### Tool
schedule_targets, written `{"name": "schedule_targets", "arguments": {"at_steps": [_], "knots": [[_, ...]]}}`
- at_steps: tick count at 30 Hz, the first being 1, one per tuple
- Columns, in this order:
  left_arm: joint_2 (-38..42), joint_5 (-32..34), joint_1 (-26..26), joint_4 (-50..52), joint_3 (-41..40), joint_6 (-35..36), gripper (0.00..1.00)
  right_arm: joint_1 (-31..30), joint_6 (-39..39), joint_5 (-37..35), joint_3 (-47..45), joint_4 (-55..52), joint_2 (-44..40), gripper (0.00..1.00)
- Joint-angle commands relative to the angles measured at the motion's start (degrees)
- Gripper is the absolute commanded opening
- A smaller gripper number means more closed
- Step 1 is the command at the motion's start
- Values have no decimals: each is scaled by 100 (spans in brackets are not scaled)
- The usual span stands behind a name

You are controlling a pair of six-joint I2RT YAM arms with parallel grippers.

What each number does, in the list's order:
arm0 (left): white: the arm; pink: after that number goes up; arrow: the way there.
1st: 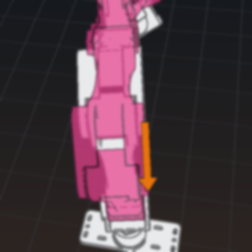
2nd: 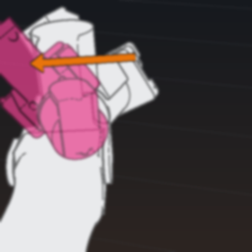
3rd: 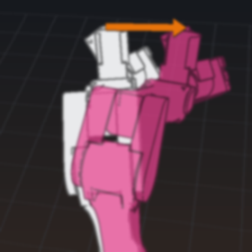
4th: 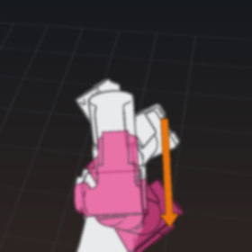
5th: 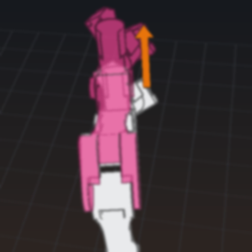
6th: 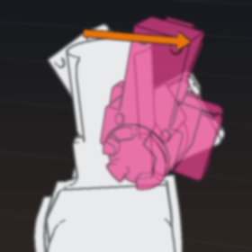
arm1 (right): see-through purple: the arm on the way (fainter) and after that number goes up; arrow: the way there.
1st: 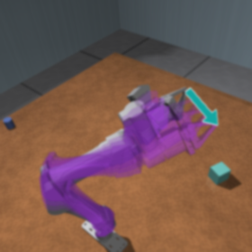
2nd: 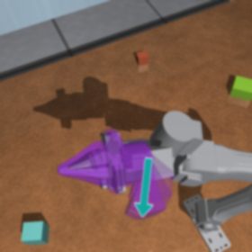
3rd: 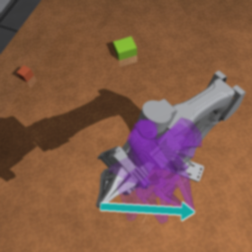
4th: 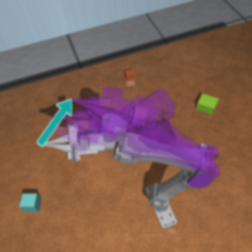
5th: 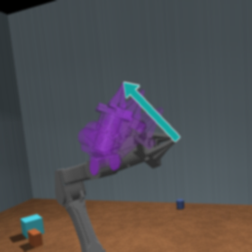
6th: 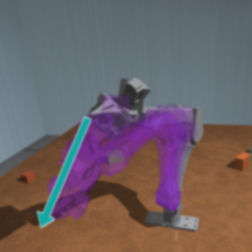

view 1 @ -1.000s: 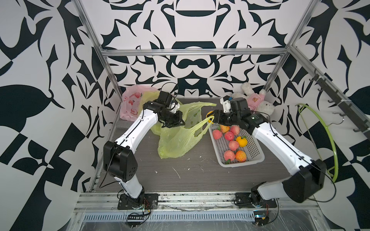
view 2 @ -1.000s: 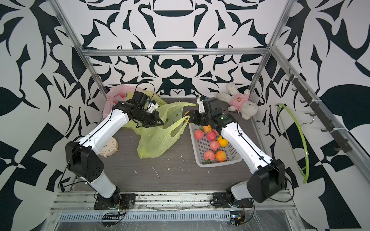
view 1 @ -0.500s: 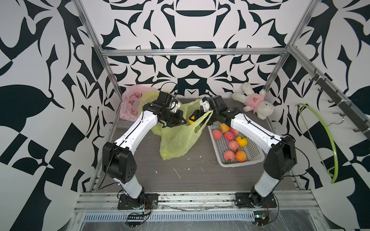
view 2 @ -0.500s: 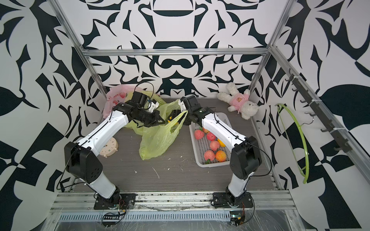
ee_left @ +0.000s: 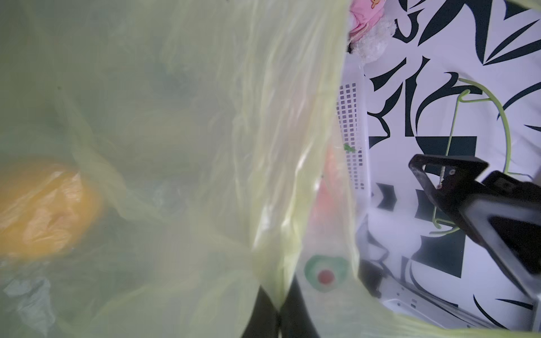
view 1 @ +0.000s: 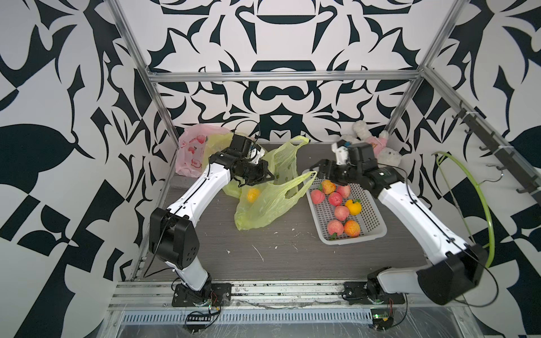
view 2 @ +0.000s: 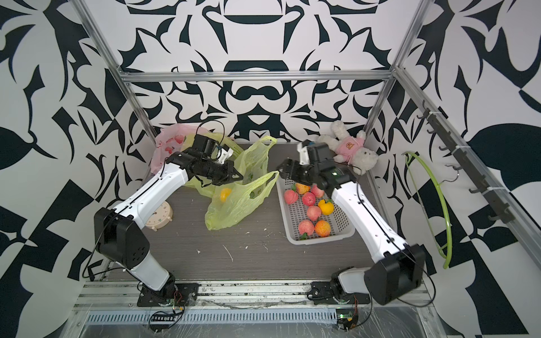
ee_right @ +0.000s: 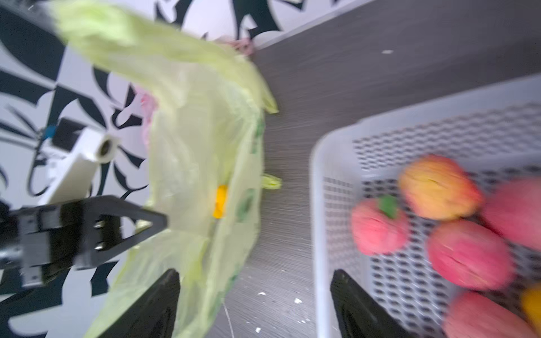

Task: Place the peach into a plastic bag & tie a knot
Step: Place the peach in the plastic bag, then pick up the peach from the basket.

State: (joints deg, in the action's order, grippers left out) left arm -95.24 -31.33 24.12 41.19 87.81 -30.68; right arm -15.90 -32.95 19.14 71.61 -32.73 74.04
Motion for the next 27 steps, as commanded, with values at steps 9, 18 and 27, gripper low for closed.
{"name": "schedule_targets", "arguments": {"at_steps": [9,18,27], "knots": [[1,-72,-6,-103,-115,-52,0,416,-142,231,-1401,537,455,88],[88,-60,-9,-148,-258,-96,0,338,-463,181,-1152,1368,1722,90],[109,-66,-5,-163,-272,-88,0,185,-682,147,-871,1724,2598,82]]}}
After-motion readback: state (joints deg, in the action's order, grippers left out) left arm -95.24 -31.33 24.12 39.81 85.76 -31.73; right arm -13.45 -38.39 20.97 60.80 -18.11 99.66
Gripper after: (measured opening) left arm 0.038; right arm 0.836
